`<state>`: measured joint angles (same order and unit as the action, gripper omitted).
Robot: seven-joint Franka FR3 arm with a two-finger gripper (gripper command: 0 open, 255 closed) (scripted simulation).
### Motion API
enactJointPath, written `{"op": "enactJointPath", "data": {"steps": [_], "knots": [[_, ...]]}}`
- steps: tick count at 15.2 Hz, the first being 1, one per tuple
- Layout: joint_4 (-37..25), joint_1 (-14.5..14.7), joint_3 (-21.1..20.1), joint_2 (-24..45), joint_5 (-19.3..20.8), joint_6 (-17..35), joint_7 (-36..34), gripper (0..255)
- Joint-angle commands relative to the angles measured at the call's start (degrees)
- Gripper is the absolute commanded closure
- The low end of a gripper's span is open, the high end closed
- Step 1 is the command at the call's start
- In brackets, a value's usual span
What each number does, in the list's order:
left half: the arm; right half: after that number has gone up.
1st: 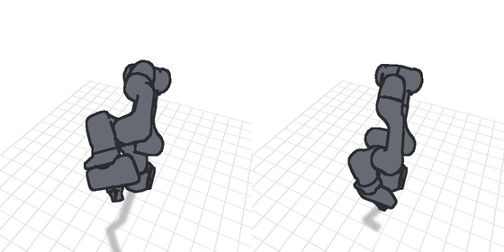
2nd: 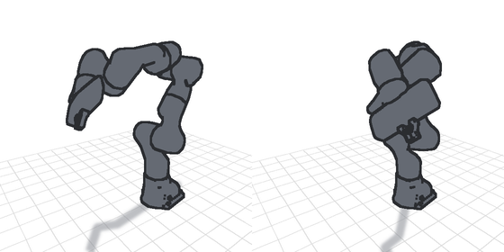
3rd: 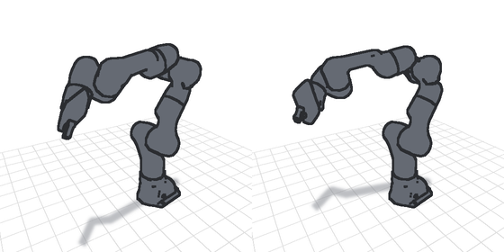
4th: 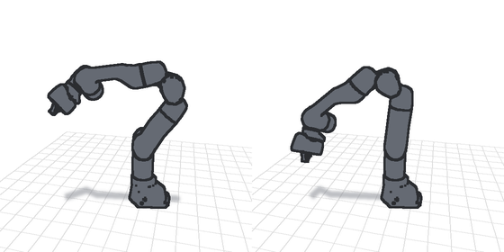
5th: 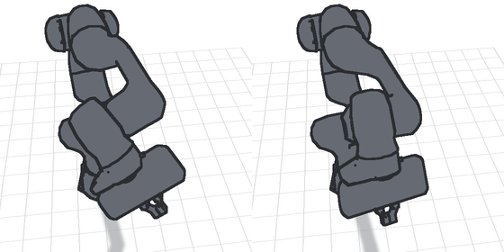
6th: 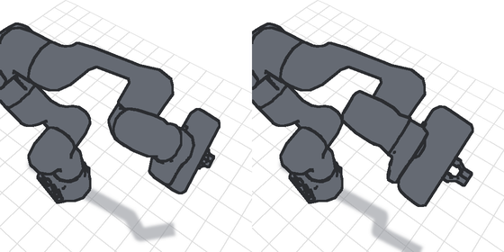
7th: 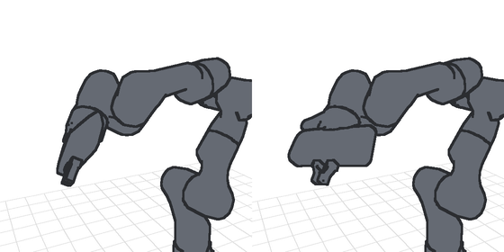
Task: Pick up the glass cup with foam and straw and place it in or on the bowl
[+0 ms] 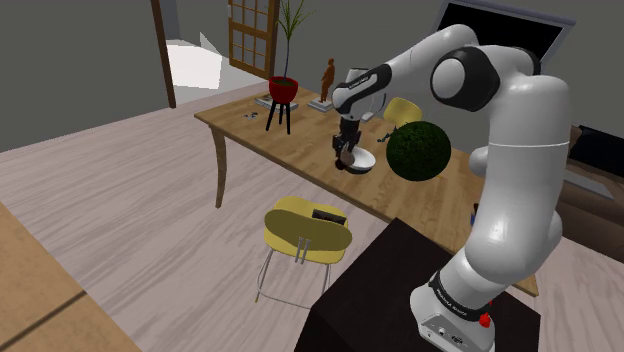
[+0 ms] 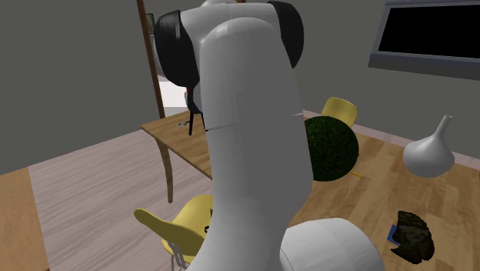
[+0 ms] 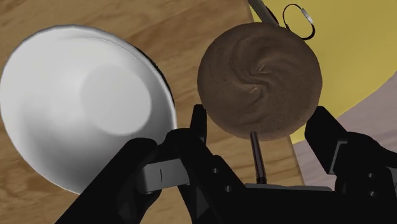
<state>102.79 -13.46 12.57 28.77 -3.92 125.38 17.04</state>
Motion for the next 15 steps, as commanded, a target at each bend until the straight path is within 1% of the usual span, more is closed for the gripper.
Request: {"op": "enactJointPath", "data": {"steps": [1,10,15], "knots": [[-0.33,0.08,0.13,-0.87,0.21,-1.20,-0.07,255],[-2.12,0.42,0.61,-4.52,1.07,-6.57,-0.40,255],[-10.91,-4.37,1.67,1.00,-0.13,-9.79,5.26,255]]}}
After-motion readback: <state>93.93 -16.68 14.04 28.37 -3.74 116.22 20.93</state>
